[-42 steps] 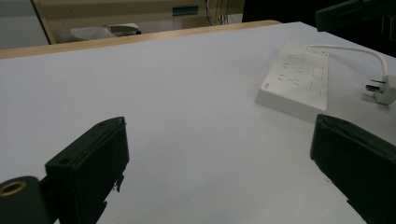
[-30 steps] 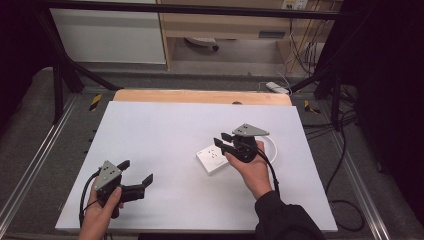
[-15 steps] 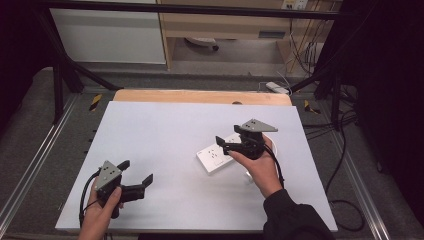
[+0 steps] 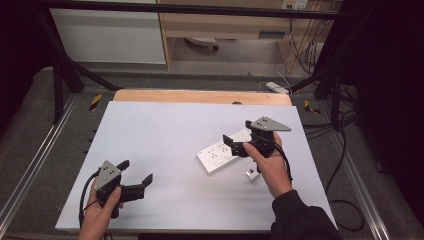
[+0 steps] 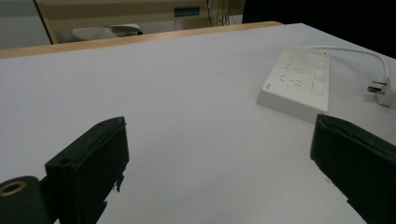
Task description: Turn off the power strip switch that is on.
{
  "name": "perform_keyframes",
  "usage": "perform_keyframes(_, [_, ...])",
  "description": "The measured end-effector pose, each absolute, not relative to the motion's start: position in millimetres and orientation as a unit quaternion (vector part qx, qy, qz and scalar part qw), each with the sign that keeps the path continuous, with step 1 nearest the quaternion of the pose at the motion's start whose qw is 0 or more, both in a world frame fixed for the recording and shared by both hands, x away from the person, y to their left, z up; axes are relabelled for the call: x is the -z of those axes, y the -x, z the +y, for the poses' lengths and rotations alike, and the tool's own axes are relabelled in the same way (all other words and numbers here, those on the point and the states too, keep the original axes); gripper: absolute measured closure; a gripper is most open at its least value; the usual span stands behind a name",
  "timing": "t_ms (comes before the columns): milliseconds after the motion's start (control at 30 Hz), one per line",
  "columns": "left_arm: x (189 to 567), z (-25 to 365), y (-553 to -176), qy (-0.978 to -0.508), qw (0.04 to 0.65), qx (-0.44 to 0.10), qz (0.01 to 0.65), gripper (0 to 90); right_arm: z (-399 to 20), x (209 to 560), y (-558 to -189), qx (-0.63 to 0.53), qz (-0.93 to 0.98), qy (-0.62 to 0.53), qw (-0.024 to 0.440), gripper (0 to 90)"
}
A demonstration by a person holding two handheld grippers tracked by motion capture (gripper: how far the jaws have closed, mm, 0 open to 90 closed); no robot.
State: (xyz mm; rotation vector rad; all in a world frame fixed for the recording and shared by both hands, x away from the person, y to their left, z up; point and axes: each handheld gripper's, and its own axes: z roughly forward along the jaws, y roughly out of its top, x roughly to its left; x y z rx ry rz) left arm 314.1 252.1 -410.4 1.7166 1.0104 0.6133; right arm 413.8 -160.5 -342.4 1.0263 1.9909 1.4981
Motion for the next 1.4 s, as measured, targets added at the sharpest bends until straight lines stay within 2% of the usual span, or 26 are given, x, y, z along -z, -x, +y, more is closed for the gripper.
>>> perform_keyframes(400, [410.1, 255.8, -313.7, -0.706, 0.506, -0.256, 0.424, 4.3, -190.6, 336.3, -406.4, -0.545, 0.704, -0.378, 0.253, 5.9])
perform_keyframes(967, [408.9, 266.2, -313.0, -0.693, 0.511, -0.261, 0.436, 4.3, -236.8, 338.5, -385.4, -0.555, 0.677, -0.392, 0.282, 2.6])
perform_keyframes(1400, [409.2, 266.8, -312.8, -0.694, 0.510, -0.262, 0.436, 4.3, -281.6, 356.5, -360.0, -0.568, 0.638, -0.416, 0.313, 2.2])
